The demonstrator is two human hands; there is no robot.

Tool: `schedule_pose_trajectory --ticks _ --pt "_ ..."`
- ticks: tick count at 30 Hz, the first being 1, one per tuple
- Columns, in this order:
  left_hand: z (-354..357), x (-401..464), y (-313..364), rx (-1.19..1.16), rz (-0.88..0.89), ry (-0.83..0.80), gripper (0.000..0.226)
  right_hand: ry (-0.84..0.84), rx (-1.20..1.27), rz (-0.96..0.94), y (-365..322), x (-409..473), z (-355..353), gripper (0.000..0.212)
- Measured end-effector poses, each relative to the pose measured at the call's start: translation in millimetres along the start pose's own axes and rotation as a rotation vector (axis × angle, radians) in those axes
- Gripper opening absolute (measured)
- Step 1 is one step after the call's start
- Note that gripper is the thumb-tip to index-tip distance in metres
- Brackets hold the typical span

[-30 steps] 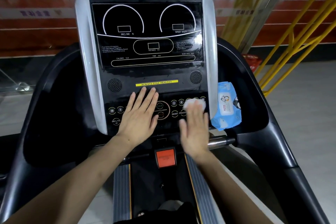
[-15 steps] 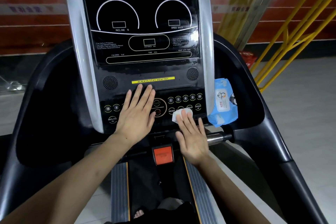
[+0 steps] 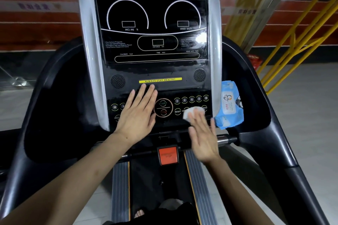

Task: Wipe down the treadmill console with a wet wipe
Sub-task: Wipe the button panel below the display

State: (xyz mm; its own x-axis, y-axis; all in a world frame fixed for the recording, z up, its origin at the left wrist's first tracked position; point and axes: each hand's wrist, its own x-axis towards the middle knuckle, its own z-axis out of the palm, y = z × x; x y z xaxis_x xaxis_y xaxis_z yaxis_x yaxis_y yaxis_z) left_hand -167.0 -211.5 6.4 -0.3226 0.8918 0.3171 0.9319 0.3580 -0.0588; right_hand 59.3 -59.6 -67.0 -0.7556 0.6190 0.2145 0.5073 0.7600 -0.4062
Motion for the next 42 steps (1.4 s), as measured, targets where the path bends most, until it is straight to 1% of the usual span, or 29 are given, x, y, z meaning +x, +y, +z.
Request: schedule_pose_trajectory --ticks 2,3,7,9,10,12,14,15,16,18,20,21,24,25,26,29,31,32,34,36,37,38,39,42 --pt "0 -4 -6 -0.005 -0.015 0.008 0.076 0.029 0.065 0.082 2 0 0 0.056" --pt "0 -6 -8 -0.01 -0.02 0.013 0.075 0.019 0.077 0.07 -7 1 3 0.057" --pt "0 -11 -14 -0.028 -0.027 0.019 0.075 -0.119 -0.031 -0.173 -44 5 9 0.061" --pt "0 -11 -14 -0.039 -0.031 0.02 0.075 -0.11 -0.077 -0.197 -35 8 2 0.06" --pt "-1 -12 -14 -0.042 -0.035 0.019 0.075 -0.084 -0.073 -0.164 -26 8 -2 0.059" --pt "-2 -15 -16 -0.042 -0.043 0.02 0.075 -0.028 -0.024 -0.042 -12 8 -6 0.059" --pt "-2 -17 -19 -0.045 -0.051 0.016 0.075 0.008 0.016 0.042 -20 11 -2 0.06" --pt "-3 -18 -19 -0.048 -0.054 0.016 0.075 0.009 0.018 0.042 -32 14 2 0.061" --pt "-3 -19 -20 -0.051 -0.055 0.019 0.074 -0.002 0.002 0.007 -48 17 5 0.062" --pt "-4 -19 -20 -0.06 -0.051 0.02 0.073 -0.031 -0.073 -0.12 -73 25 10 0.062" --pt "-5 -21 -22 -0.073 -0.06 0.019 0.073 -0.036 -0.16 -0.175 -75 34 5 0.061" --pt "-6 -22 -24 -0.082 -0.073 0.017 0.073 -0.022 -0.185 -0.143 -69 37 2 0.06" --pt "-6 -30 -34 -0.099 -0.113 0.017 0.072 0.046 -0.133 0.085 -48 42 -8 0.063" --pt "-6 -33 -36 -0.102 -0.118 0.019 0.071 0.059 -0.11 0.127 -52 43 -7 0.065" --pt "-7 -34 -38 -0.106 -0.12 0.019 0.071 0.054 -0.097 0.122 -64 46 -3 0.067" --pt "-6 -39 -41 -0.113 -0.131 0.034 0.071 -0.027 -0.147 -0.071 -113 49 14 0.067" --pt "-6 -43 -43 -0.104 -0.139 0.036 0.071 -0.053 -0.208 -0.161 -120 53 14 0.063" --pt "-6 -46 -45 -0.099 -0.142 0.036 0.071 -0.044 -0.24 -0.16 -113 54 11 0.062" --pt "-7 -50 -49 -0.092 -0.153 0.029 0.071 0.021 -0.271 -0.067 -87 53 3 0.061" --pt "-7 -52 -51 -0.075 -0.158 0.024 0.071 0.078 -0.217 0.089 -64 50 -5 0.062" --pt "-7 -52 -51 -0.074 -0.163 0.024 0.071 0.086 -0.184 0.141 -62 51 -5 0.063" --pt "-8 -52 -52 -0.079 -0.167 0.02 0.071 0.084 -0.154 0.149 -71 53 -2 0.064" --pt "-8 -52 -52 -0.085 -0.172 0.019 0.072 0.074 -0.144 0.114 -86 55 3 0.065" --pt "-8 -53 -52 -0.092 -0.178 0.021 0.073 -0.02 -0.185 -0.125 -134 56 19 0.064"
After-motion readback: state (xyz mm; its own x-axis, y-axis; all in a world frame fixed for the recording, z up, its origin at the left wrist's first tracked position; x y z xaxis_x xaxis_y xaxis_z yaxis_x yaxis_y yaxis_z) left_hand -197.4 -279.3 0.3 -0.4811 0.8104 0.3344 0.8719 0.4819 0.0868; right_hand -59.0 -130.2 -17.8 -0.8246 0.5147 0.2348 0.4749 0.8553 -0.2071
